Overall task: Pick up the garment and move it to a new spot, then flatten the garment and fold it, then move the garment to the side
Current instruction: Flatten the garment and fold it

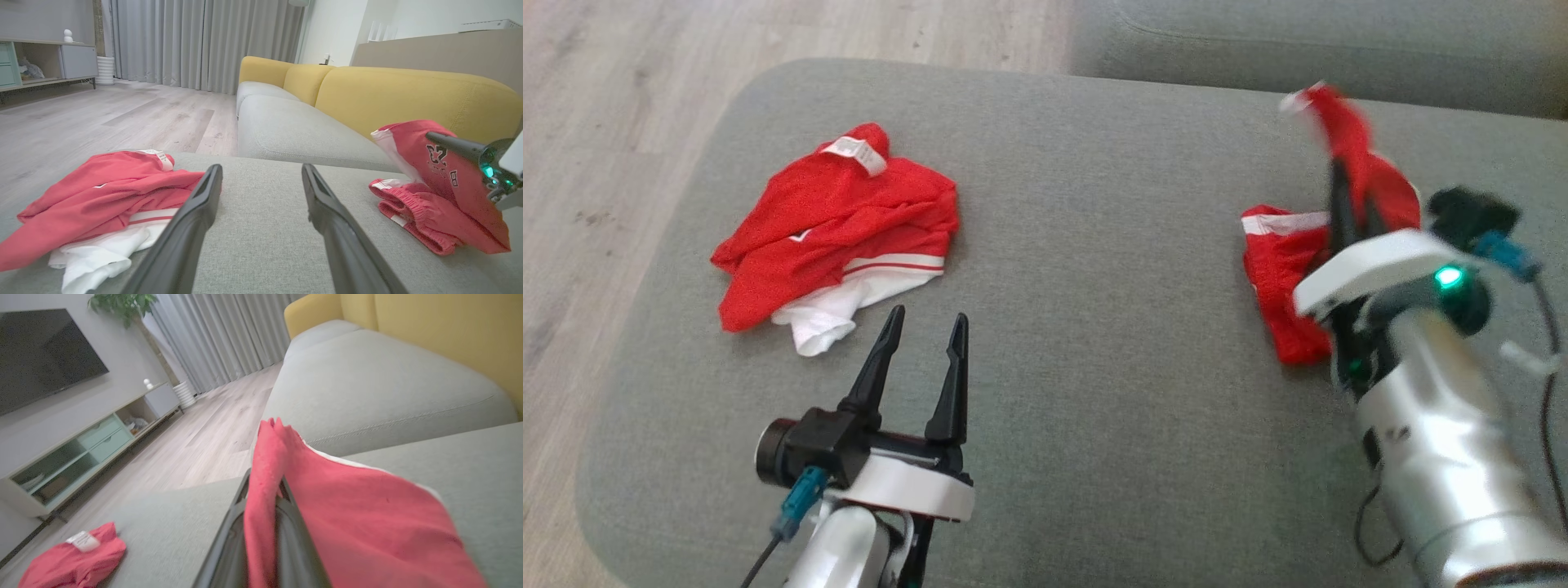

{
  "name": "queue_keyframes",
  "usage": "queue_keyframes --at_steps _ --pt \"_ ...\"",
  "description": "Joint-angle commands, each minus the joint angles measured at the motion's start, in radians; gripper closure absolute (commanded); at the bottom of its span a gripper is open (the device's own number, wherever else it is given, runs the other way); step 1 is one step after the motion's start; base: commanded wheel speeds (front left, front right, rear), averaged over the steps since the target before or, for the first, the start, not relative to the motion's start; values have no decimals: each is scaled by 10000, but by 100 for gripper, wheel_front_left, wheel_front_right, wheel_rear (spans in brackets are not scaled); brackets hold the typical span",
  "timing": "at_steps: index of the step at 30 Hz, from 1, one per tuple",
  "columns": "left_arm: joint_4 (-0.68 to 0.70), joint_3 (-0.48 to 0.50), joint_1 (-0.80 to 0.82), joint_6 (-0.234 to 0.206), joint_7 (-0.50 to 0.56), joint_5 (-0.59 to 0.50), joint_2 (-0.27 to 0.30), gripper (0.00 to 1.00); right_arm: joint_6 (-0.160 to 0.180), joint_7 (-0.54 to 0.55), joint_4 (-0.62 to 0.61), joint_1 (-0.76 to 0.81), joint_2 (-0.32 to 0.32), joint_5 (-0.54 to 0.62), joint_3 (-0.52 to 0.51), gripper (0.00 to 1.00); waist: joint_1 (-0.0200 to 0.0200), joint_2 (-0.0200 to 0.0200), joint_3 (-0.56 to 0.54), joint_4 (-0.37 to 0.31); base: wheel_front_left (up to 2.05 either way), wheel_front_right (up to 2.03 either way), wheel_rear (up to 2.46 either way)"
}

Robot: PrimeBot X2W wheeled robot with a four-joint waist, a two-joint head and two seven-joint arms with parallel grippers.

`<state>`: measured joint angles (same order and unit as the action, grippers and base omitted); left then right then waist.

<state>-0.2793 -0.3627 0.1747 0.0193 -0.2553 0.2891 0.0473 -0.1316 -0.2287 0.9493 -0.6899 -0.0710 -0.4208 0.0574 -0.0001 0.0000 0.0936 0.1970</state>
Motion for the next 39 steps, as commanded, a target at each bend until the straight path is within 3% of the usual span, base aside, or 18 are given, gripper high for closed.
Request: queue_keyframes --at_steps 1,6,12,13,14,25,31,39 --pt "279 269 123 28 -65 -48 30 0 9 -6 -429 87 203 -259 636 100 1 0 -90 149 0 0 0" --pt "259 310 5 35 -65 -95 30 0 9 65 -566 591 206 -656 1888 100 1 0 -190 334 0 0 0" --pt "257 360 -107 34 -65 -126 30 0 9 102 144 931 130 57 2810 100 1 0 -246 361 0 0 0" --pt "257 365 -112 30 -65 -128 30 0 9 84 278 951 89 305 2996 56 1 0 -243 337 0 0 0" --pt "258 375 -108 24 -65 -128 30 0 9 41 352 977 88 470 3142 0 1 0 -237 299 0 0 0" --pt "157 564 -53 76 -65 -53 30 0 9 -286 -260 1291 126 653 4114 0 1 0 -579 -776 0 0 0" --pt "195 758 -23 51 -65 -110 32 0 9 -325 -1636 1640 -112 974 2989 0 1 0 -749 -1447 0 0 0" --pt "340 1055 -132 61 -65 -339 38 0 9 -329 -4417 3693 49 2324 734 0 1 0 -759 -2166 0 0 0"
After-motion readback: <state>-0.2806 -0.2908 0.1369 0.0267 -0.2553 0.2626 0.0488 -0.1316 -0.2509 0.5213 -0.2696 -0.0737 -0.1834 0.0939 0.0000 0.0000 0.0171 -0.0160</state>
